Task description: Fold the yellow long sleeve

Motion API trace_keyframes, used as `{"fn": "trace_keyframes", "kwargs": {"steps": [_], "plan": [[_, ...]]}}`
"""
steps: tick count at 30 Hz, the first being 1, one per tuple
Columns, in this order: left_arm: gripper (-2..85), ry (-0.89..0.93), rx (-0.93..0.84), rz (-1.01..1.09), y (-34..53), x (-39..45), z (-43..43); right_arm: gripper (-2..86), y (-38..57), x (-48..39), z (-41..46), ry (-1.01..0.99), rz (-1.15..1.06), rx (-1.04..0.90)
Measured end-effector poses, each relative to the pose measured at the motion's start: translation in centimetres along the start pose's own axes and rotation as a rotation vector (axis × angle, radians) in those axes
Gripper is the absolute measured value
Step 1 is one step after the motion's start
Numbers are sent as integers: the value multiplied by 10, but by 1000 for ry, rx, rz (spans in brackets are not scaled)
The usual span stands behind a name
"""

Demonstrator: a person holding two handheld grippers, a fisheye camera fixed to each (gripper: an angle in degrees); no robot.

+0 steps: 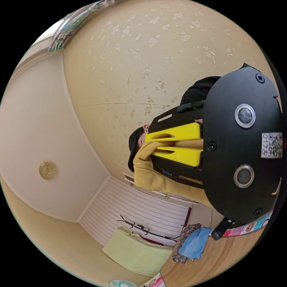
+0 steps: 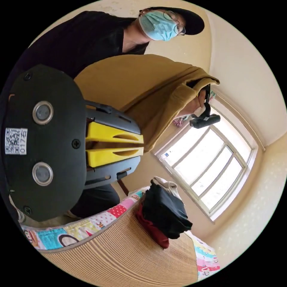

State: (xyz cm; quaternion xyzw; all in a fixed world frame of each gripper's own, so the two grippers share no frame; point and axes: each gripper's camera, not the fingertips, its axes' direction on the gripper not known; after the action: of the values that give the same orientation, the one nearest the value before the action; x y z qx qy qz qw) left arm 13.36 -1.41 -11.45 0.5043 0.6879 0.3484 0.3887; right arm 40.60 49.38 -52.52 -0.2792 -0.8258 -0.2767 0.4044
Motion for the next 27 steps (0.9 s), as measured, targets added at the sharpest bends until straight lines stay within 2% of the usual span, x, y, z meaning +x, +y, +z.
{"fn": "trace_keyframes", "kwargs": {"steps": [1, 3, 5, 6, 8, 10, 12, 14, 16, 18, 20, 21, 22, 23, 24, 25, 26, 27], "plan": [[-4, -60, -20, 15, -3, 16, 2, 22, -9, -24, -26, 199, -34, 66], [-4, -165, -48, 71, -8, 49, 4, 17, -20, -71, -77, 449, -112, 218], [-4, -301, -85, 140, -13, 88, 9, 18, -25, -118, -120, 529, -220, 382], [-4, -319, -93, 151, -14, 94, 11, 22, -28, -141, -134, 523, -305, 436], [-4, -308, -118, 185, -14, 103, 22, 35, -39, -155, -127, 494, -403, 370], [-4, -241, -124, 169, -15, 92, 31, 152, -56, -134, -92, 474, -374, 205], [-4, -165, -127, 126, -15, 74, 39, 206, -63, -98, -53, 432, -332, 83], [-4, -90, -151, 52, -14, 47, 50, 205, -66, -48, -8, 393, -256, -33], [-4, -41, -176, -32, -13, 31, 57, 124, -66, 22, 52, 169, -50, -217], [-4, -104, -173, -95, -11, 31, 57, 51, -62, 34, 68, -13, -25, -203], [-4, -236, -165, -70, -12, 65, 46, 45, -61, 8, 52, 201, -15, -84], [-5, -290, -159, -54, -13, 78, 43, 43, -62, -24, 31, 445, -21, 16], [-5, -424, -151, -19, -14, 108, 35, 42, -62, -64, 6, 656, -33, 149], [-5, -579, -145, 5, -15, 139, 30, 41, -61, -85, -7, 730, -46, 225], [-5, -663, -143, 28, -15, 157, 28, 42, -56, -132, -32, 842, -92, 400], [-5, -851, -151, 94, -13, 191, 30, 42, -50, -177, -51, 880, -172, 548], [-6, -1043, -163, 142, -9, 218, 39, 42, -47, -200, -57, 880, -224, 608], [-6, -1120, -165, 154, -7, 226, 44, 41, -45, -240, -63, 866, -320, 686]]}}
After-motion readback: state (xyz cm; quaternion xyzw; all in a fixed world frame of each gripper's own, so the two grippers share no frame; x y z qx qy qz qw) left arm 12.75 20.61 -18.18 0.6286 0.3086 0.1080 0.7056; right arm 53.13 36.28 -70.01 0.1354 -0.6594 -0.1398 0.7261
